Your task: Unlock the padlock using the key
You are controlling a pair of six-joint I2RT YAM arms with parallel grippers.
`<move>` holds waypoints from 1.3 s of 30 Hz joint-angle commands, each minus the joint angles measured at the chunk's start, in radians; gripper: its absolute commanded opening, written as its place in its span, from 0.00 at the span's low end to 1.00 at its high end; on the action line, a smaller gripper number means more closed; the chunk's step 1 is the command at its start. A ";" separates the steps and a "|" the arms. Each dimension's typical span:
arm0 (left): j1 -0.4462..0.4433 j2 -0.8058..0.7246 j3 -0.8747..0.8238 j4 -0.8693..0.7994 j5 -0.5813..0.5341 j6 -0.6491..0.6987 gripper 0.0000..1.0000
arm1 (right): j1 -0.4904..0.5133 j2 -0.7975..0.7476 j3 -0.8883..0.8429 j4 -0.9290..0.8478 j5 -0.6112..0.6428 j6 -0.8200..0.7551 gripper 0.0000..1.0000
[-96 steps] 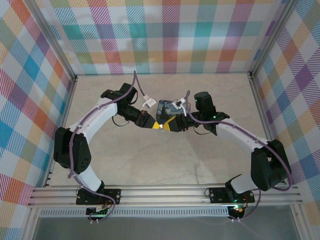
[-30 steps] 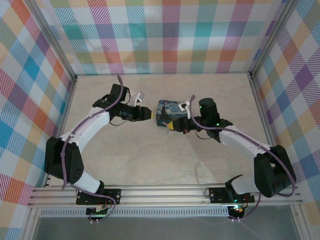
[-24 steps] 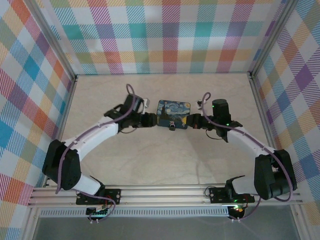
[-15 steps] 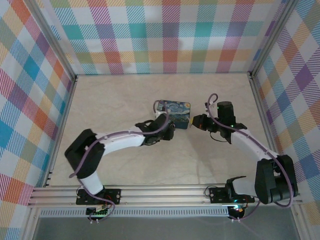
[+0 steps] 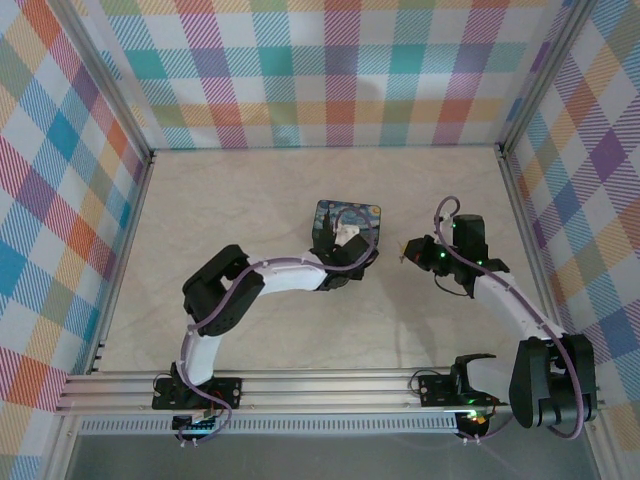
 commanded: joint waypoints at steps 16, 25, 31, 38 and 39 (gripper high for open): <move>0.058 0.122 0.166 -0.112 -0.042 0.028 0.29 | -0.002 0.011 0.017 -0.012 -0.063 -0.009 0.02; 0.070 0.109 0.380 -0.479 0.073 0.101 0.23 | -0.003 -0.034 -0.044 -0.011 -0.145 -0.008 0.03; 0.119 0.113 0.552 -0.702 0.291 0.104 0.21 | 0.015 -0.144 -0.143 0.029 -0.178 0.065 0.03; 0.201 0.130 0.704 -0.834 0.668 0.000 0.18 | 0.125 -0.225 -0.270 0.214 -0.135 0.174 0.03; 0.214 0.125 0.702 -0.830 0.713 -0.028 0.18 | 0.140 -0.216 -0.276 0.244 -0.126 0.181 0.03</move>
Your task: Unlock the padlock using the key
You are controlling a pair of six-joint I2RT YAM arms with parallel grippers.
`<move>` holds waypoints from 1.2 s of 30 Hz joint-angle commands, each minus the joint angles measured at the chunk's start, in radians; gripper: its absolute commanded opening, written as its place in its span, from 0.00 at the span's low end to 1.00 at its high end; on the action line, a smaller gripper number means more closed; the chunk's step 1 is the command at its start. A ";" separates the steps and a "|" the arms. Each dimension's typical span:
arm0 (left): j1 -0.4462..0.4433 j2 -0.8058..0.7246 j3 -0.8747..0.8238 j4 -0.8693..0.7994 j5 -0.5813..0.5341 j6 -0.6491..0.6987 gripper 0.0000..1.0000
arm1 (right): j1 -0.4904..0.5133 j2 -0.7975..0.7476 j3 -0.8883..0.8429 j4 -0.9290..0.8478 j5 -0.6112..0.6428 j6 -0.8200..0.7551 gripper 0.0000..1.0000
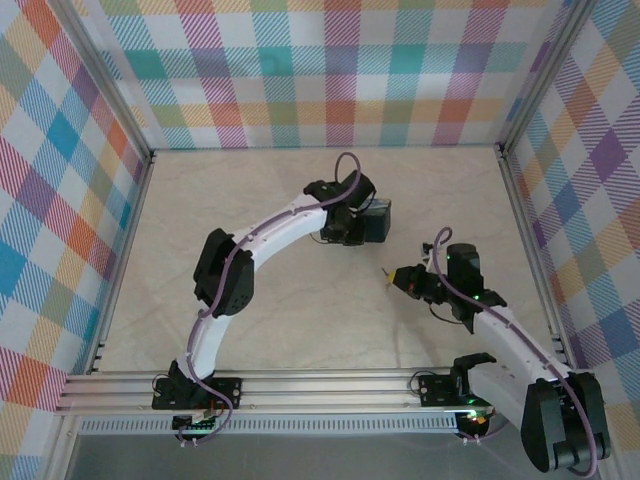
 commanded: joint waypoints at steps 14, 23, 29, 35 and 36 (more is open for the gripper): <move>0.101 -0.226 -0.165 0.041 0.344 -0.470 0.13 | 0.164 0.299 0.232 0.296 0.002 0.037 0.02; 0.141 -0.343 -0.301 0.080 0.324 -0.602 0.12 | 0.207 0.342 0.271 0.274 -0.020 0.003 0.02; 0.150 -0.359 -0.323 0.112 0.326 -0.643 0.12 | 0.260 0.380 0.301 0.297 -0.042 -0.017 0.02; 0.158 -0.367 -0.335 0.136 0.326 -0.652 0.12 | 0.282 0.418 0.313 0.343 -0.027 -0.002 0.01; 0.160 -0.372 -0.340 0.140 0.326 -0.653 0.12 | 0.282 0.418 0.313 0.344 -0.026 -0.002 0.01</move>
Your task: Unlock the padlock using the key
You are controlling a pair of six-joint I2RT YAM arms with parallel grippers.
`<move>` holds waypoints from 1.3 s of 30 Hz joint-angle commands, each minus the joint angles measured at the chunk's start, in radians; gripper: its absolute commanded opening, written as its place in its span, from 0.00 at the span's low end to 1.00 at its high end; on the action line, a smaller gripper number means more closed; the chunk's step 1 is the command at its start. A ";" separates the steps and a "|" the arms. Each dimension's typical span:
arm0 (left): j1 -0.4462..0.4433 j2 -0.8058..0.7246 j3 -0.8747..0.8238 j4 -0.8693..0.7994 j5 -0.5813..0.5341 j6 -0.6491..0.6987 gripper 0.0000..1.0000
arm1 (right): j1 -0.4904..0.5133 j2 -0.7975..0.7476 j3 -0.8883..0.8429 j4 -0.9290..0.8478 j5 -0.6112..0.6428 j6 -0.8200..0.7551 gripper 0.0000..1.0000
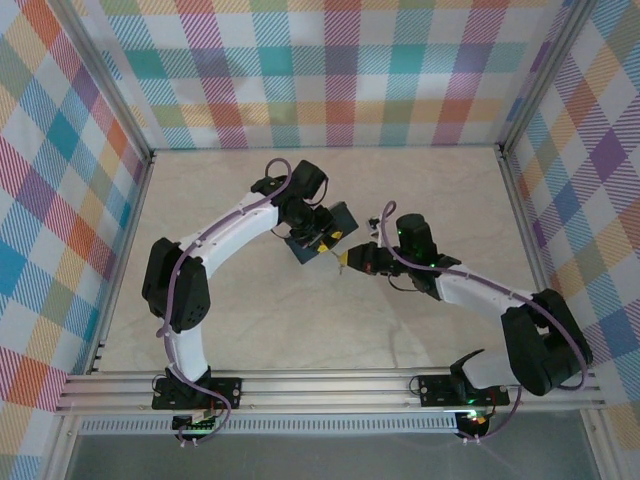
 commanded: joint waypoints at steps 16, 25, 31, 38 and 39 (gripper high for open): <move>0.027 -0.097 -0.042 0.051 0.007 -0.021 0.11 | 0.003 -0.007 0.030 0.095 0.016 -0.011 0.01; 0.030 -0.101 -0.053 0.047 -0.028 -0.020 0.11 | 0.004 -0.041 0.023 0.085 -0.003 -0.029 0.01; 0.032 -0.102 -0.068 0.068 -0.018 -0.030 0.10 | 0.004 -0.039 0.026 0.082 -0.002 -0.032 0.01; 0.033 -0.117 -0.078 0.081 -0.013 -0.044 0.10 | 0.012 -0.002 0.039 0.105 -0.004 -0.023 0.01; 0.032 -0.118 -0.079 0.083 -0.012 -0.044 0.11 | 0.012 0.000 0.040 0.108 -0.004 -0.022 0.01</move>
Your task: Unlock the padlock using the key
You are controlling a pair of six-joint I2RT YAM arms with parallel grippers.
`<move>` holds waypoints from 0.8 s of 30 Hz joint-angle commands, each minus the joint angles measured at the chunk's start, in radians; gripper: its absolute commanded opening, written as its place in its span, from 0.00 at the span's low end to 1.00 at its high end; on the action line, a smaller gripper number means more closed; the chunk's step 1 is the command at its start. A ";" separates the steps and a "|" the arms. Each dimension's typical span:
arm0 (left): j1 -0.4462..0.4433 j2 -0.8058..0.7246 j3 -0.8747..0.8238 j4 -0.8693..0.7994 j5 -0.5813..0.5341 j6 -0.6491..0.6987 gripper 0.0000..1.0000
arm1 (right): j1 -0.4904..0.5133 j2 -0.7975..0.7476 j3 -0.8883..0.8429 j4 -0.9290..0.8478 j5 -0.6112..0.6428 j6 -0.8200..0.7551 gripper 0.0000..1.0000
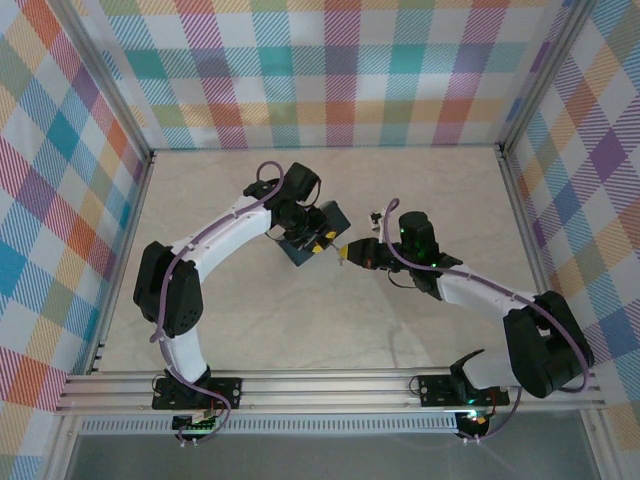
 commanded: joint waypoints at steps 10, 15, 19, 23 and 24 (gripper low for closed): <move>0.010 -0.068 -0.008 0.045 0.016 -0.004 0.10 | 0.011 0.032 0.041 0.059 -0.015 -0.020 0.01; 0.009 -0.073 -0.016 0.044 0.010 -0.002 0.10 | 0.013 0.034 0.044 0.067 -0.019 -0.018 0.01; 0.017 -0.070 -0.013 0.036 -0.005 0.007 0.10 | 0.014 0.024 0.037 0.063 -0.019 -0.019 0.01; 0.025 -0.060 -0.009 0.047 0.008 0.010 0.10 | 0.014 0.020 0.032 0.054 -0.010 -0.022 0.01; 0.025 -0.059 -0.006 0.048 0.010 0.009 0.10 | 0.014 0.020 0.032 0.053 -0.010 -0.023 0.01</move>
